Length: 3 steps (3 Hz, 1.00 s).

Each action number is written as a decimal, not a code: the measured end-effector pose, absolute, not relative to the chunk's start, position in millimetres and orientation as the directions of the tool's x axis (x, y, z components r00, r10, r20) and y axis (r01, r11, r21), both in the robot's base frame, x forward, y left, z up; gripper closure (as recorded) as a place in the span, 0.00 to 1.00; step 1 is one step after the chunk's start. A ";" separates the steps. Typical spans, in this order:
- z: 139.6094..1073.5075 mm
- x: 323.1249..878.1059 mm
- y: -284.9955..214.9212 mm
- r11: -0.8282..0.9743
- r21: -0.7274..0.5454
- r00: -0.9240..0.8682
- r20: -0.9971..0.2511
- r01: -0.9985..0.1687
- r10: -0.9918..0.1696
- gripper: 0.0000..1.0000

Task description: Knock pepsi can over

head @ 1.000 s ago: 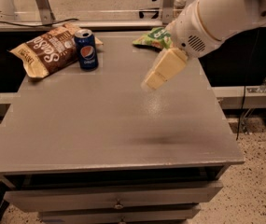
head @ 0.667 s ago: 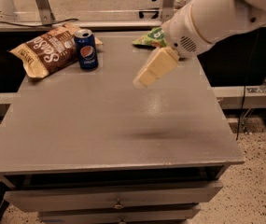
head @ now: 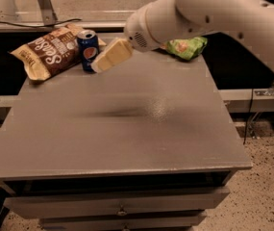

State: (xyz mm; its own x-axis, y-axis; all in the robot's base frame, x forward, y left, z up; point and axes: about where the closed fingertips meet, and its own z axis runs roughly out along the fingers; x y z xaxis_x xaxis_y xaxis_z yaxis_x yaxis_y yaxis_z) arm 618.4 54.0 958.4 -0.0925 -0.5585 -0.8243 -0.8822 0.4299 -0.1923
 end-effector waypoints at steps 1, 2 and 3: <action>951.1 651.7 98.7 0.435 -0.180 -0.072 -0.862 -0.882 -0.502 0.00; 930.0 680.8 125.5 0.470 -0.137 -0.094 -0.895 -0.872 -0.435 0.00; 905.8 704.3 138.0 0.523 -0.055 -0.138 -0.936 -0.851 -0.323 0.00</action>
Offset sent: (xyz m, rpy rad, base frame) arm 0.1040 0.0997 -0.0549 0.2422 -0.0037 -0.0704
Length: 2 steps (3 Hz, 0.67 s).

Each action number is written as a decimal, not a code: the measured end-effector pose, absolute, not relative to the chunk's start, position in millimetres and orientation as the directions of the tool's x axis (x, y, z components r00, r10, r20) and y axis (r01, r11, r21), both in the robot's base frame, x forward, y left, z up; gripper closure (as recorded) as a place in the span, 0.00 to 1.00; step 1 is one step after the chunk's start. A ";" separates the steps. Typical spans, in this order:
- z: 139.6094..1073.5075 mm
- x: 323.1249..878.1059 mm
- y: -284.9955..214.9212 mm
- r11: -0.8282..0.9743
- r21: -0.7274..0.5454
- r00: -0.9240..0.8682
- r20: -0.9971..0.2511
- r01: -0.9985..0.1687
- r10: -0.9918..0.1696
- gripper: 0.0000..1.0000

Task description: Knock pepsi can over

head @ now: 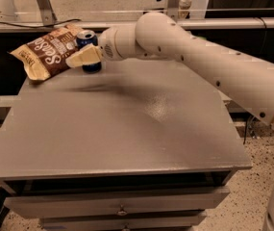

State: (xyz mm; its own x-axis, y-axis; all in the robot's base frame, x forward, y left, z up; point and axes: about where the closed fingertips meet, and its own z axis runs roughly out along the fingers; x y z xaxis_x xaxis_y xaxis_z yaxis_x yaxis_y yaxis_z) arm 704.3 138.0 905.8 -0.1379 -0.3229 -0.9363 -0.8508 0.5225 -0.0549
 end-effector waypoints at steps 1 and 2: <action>891.7 723.3 139.0 0.572 0.023 -0.161 -0.968 -0.820 -0.192 0.00; 890.9 737.0 138.3 0.600 0.065 -0.150 -0.984 -0.798 -0.093 0.18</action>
Offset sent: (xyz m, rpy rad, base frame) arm 0.0494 -0.0065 -0.0146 0.3344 -0.0323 -0.1439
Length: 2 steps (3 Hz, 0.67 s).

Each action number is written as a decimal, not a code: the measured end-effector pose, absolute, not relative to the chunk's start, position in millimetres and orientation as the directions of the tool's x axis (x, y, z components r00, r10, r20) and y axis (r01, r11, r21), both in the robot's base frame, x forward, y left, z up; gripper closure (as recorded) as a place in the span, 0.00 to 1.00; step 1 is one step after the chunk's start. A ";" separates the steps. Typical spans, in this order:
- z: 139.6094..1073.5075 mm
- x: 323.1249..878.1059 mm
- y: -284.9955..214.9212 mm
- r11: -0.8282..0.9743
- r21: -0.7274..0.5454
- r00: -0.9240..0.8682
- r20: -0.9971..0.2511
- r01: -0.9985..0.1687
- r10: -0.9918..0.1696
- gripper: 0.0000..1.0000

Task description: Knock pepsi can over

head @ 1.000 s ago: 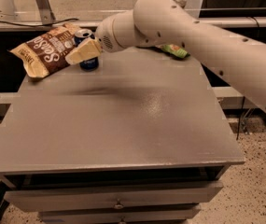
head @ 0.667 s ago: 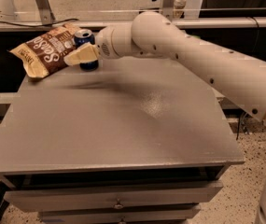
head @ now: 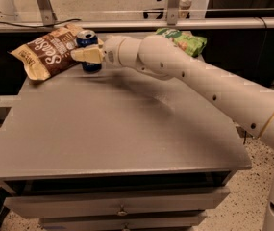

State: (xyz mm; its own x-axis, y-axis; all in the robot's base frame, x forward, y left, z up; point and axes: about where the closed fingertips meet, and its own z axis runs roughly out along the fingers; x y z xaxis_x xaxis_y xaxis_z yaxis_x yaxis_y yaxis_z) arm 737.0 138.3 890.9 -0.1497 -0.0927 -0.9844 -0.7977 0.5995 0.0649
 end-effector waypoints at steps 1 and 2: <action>898.6 741.5 134.5 0.607 0.050 -0.123 -0.989 -0.793 -0.078 0.41; 917.8 734.4 128.5 0.603 0.013 -0.103 -0.988 -0.797 -0.115 0.64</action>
Offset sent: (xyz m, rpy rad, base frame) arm -0.0122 -0.0293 0.0620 -0.0860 -0.0825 -0.0080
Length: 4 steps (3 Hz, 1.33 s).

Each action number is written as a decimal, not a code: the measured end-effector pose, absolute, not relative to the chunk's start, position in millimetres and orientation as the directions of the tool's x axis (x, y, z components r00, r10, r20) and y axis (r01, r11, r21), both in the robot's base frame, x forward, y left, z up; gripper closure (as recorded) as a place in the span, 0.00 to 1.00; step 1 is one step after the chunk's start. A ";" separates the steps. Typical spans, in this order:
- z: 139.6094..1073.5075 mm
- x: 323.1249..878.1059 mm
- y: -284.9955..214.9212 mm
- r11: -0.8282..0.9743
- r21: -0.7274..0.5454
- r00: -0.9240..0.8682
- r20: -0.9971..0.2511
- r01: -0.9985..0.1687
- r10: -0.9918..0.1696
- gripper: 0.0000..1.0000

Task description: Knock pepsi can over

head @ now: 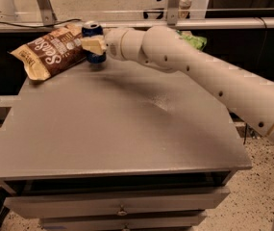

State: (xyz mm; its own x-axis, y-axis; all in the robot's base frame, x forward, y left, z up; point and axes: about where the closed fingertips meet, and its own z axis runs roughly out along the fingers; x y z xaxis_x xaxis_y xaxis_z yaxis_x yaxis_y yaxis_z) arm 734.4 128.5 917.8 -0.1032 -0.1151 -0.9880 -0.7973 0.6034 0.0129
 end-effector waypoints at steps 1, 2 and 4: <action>954.4 725.6 107.3 0.594 -0.030 -0.085 -0.983 -0.804 -0.165 0.88; 980.4 736.7 88.9 0.553 -0.128 -0.030 -0.963 -0.823 -0.267 1.00; 1010.5 766.7 56.1 0.426 -0.305 0.058 -0.864 -0.852 -0.501 1.00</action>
Offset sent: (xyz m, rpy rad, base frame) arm -0.0335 -0.0753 0.0828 -0.4466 0.0043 0.3794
